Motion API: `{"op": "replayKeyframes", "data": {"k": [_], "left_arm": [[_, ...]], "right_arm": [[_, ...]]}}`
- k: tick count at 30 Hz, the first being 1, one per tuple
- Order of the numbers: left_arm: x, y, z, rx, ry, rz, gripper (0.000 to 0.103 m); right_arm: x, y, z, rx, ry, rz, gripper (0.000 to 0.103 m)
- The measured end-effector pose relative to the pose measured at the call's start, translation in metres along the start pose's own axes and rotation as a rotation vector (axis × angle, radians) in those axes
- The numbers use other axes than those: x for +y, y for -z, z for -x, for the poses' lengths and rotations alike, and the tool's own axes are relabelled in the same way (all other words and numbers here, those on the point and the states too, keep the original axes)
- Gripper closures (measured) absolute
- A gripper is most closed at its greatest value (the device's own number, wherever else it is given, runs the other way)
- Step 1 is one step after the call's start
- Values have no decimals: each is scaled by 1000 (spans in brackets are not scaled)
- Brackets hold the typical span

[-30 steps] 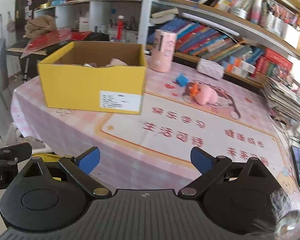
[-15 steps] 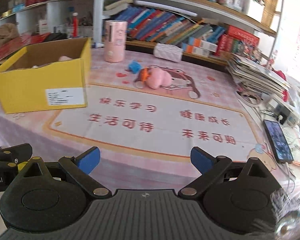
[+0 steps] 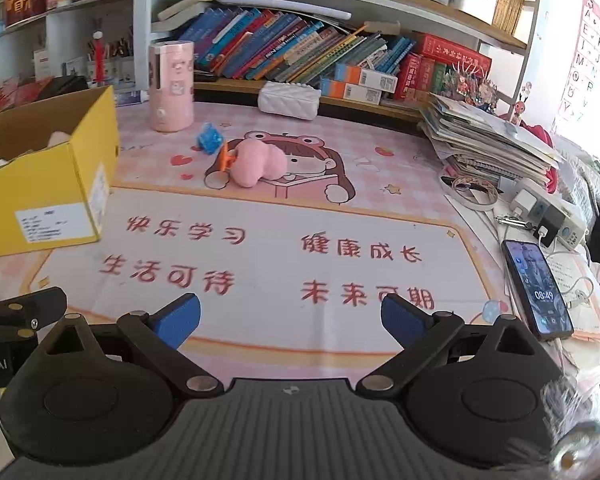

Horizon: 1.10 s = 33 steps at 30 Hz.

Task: Organize objects
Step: 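Move both open tools away from the yellow box toward the pink plush and blue toy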

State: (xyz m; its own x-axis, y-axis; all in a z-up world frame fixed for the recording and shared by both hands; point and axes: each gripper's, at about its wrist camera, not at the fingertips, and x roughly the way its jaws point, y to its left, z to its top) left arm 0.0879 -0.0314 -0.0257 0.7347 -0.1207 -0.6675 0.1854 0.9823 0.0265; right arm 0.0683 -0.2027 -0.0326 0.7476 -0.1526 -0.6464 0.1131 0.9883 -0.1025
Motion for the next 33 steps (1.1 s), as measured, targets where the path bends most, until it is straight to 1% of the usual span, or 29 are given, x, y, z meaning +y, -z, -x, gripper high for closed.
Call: {"op": "replayKeyframes", "data": {"k": [10, 18, 23, 29, 33], "left_arm": [[-20, -38, -33, -36, -31, 22, 2], [-38, -61, -57, -26, -65, 48, 2], [-50, -69, -71, -7, -76, 55, 2], [-63, -79, -84, -8, -98, 58, 2], [-72, -87, -93, 0, -91, 51, 2]], "right_arm": [[-25, -44, -41, -32, -43, 10, 5], [-46, -72, -74, -37, -99, 24, 6], [-57, -82, -93, -26, -135, 24, 8], [-71, -90, -112, -11, -165, 10, 8], [-82, -95, -123, -19, -184, -3, 8]]}}
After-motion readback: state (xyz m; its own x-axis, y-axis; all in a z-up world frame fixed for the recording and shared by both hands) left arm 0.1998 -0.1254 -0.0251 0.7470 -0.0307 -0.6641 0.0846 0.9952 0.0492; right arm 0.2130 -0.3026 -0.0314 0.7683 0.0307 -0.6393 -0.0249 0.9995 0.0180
